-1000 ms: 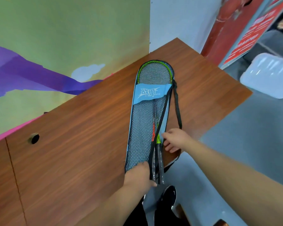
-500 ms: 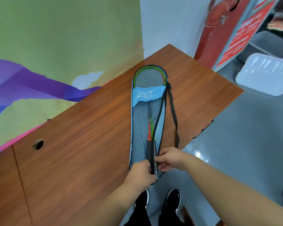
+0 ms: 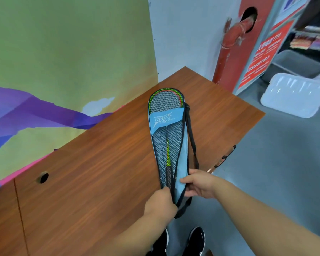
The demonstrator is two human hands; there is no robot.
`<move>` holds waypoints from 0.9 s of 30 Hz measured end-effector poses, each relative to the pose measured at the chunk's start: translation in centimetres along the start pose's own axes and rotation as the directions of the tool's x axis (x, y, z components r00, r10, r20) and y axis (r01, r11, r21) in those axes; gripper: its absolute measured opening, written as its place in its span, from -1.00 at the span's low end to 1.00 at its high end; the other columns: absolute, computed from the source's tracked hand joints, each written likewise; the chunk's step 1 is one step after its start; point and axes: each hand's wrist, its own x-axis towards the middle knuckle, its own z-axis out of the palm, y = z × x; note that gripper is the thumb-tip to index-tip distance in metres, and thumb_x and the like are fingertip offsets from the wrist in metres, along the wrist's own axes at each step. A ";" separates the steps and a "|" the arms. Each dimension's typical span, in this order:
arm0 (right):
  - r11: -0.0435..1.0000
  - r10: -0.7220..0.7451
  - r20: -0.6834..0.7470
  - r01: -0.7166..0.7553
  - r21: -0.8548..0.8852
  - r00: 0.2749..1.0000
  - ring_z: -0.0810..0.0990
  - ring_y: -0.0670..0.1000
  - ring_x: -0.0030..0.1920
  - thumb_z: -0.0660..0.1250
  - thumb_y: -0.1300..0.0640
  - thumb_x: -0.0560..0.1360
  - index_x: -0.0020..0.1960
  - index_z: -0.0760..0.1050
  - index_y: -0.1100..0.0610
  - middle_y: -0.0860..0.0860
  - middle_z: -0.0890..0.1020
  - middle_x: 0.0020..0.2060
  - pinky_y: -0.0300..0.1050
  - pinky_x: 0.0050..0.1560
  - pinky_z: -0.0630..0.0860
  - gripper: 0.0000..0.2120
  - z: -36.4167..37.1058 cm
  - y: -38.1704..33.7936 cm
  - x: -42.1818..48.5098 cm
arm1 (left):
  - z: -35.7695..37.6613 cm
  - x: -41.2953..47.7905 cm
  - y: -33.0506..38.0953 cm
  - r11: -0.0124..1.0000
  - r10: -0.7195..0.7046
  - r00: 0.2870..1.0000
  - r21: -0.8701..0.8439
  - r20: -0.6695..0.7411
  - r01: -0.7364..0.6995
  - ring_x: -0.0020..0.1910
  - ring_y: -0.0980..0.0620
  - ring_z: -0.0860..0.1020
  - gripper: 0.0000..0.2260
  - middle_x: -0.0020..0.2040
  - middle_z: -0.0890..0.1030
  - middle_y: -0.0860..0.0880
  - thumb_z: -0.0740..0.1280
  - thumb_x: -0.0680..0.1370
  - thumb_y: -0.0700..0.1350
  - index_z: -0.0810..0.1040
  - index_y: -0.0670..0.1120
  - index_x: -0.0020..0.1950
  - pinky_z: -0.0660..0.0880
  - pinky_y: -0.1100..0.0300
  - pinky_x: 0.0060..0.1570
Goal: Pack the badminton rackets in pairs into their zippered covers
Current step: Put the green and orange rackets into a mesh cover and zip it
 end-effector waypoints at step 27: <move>0.526 -0.776 -0.227 0.405 -0.747 0.589 0.70 -0.18 -0.04 0.40 0.39 0.58 0.11 0.80 0.05 -0.03 0.79 -0.02 -0.34 0.06 0.57 -0.69 -10.2 -4.5 -11.2 | -16.3 13.6 13.9 0.606 0.611 0.786 0.693 -0.090 -0.391 0.53 -0.16 0.24 -0.38 0.55 0.34 0.07 0.39 0.47 -0.21 0.38 0.20 0.47 0.28 -0.13 0.47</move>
